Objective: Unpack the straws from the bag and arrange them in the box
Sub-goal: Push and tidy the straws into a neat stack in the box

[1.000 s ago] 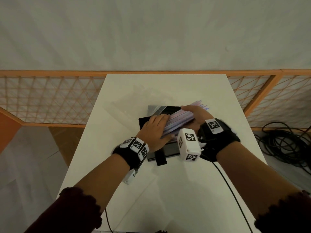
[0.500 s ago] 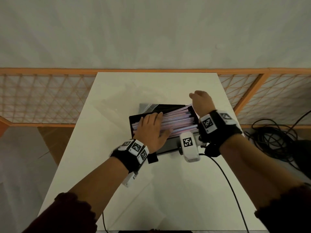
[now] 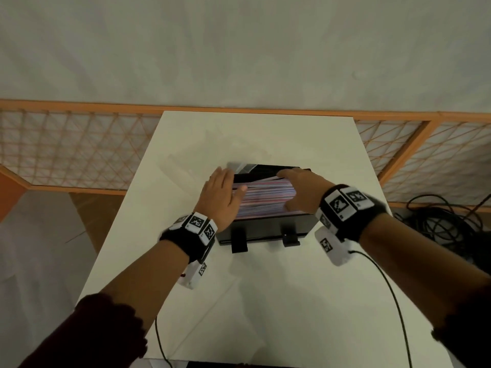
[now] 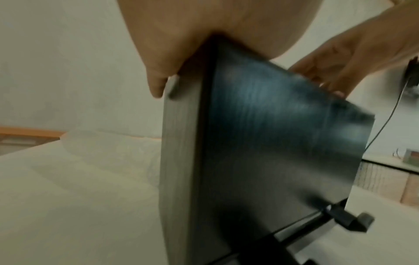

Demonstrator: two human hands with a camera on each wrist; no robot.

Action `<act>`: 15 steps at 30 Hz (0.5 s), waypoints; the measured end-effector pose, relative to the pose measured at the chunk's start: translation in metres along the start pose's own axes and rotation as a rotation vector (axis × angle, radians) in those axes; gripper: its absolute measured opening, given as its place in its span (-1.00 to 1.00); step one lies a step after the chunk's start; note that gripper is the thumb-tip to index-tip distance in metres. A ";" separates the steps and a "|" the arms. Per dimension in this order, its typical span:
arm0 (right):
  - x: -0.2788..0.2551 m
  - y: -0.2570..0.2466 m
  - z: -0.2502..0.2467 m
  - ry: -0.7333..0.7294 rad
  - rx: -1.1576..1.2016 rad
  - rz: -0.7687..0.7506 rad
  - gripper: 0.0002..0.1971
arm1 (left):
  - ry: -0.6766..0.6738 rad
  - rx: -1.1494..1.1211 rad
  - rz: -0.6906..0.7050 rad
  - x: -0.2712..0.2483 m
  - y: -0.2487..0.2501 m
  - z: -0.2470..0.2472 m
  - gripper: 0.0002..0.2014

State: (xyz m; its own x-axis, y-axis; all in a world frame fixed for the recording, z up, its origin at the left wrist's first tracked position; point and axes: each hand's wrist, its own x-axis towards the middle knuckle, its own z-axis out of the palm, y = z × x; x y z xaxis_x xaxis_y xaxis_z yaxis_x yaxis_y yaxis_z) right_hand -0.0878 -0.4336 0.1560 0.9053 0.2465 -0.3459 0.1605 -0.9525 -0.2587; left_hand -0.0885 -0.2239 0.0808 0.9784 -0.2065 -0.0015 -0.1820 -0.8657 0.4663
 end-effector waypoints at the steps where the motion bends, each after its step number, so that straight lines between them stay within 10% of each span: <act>1: 0.005 0.002 -0.001 -0.045 -0.062 -0.017 -0.20 | -0.015 0.037 0.026 0.002 -0.002 0.002 -0.30; 15: 0.024 0.004 0.030 -0.021 -0.175 -0.016 -0.35 | -0.046 0.243 0.140 0.013 -0.018 -0.005 -0.12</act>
State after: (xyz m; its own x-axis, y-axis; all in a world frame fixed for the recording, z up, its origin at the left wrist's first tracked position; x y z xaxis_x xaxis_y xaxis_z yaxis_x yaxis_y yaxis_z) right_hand -0.0771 -0.4264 0.1191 0.8939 0.2641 -0.3623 0.2426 -0.9645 -0.1045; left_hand -0.0718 -0.2087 0.0772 0.9377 -0.3475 0.0048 -0.3385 -0.9100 0.2393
